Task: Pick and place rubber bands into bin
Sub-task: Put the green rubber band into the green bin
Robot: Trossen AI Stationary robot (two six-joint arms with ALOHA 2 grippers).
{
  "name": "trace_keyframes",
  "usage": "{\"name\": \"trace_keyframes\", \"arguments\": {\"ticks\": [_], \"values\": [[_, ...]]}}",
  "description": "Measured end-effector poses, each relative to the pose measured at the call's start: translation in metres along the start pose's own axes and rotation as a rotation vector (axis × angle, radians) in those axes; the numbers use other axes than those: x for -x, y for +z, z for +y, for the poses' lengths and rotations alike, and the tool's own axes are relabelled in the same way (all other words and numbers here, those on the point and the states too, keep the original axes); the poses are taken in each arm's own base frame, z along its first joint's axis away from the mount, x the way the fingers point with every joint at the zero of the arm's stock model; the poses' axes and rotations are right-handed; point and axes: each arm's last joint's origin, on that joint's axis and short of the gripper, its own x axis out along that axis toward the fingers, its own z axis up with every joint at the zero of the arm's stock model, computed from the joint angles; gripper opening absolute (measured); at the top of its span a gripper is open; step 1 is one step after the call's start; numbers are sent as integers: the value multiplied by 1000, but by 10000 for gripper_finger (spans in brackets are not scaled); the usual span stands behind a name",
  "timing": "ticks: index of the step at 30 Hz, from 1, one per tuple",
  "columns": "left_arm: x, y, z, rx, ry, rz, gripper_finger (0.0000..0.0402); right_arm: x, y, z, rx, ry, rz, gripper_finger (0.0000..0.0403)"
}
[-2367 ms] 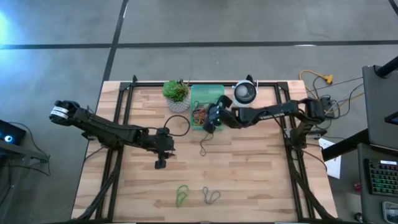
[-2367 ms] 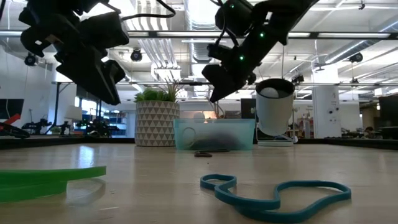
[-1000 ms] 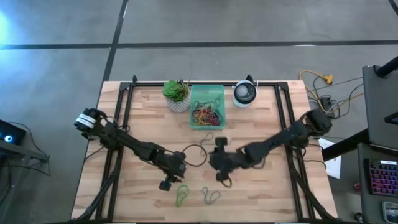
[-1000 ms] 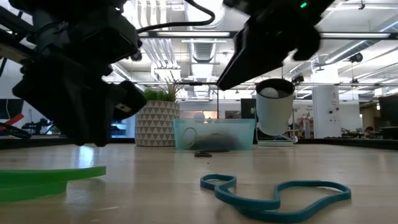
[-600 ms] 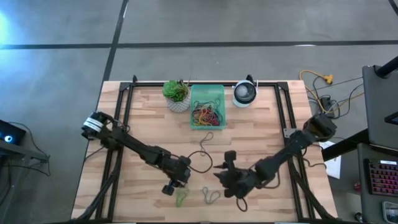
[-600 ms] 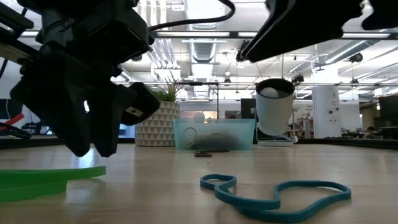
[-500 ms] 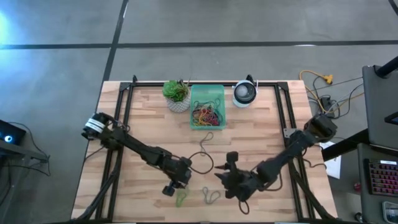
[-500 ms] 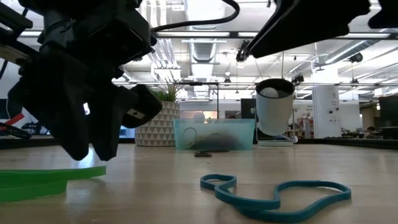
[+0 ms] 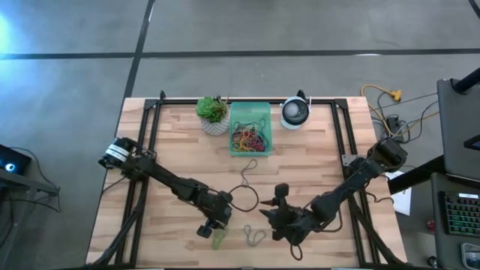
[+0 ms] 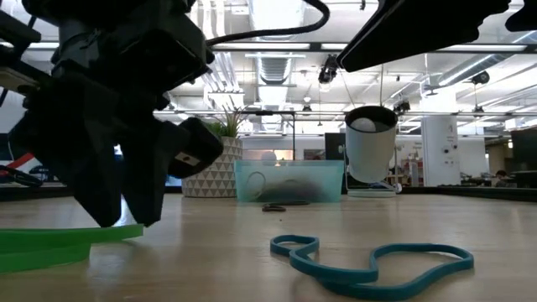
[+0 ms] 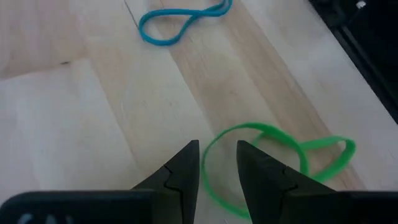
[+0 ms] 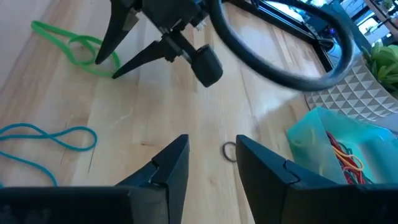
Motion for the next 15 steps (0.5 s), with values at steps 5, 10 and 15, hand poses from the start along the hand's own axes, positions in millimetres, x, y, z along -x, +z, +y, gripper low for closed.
{"name": "trace_keyframes", "arguments": {"ticks": [5,10,15], "values": [[-9,0,2,-19,-13,5,91,0,0,0,-6,0,0,123],[-9,0,2,-21,-18,6,91,0,-1,0,-5,-1,2,125],[-9,0,2,-66,-15,9,75,0,-2,0,-8,-1,4,125]]}}
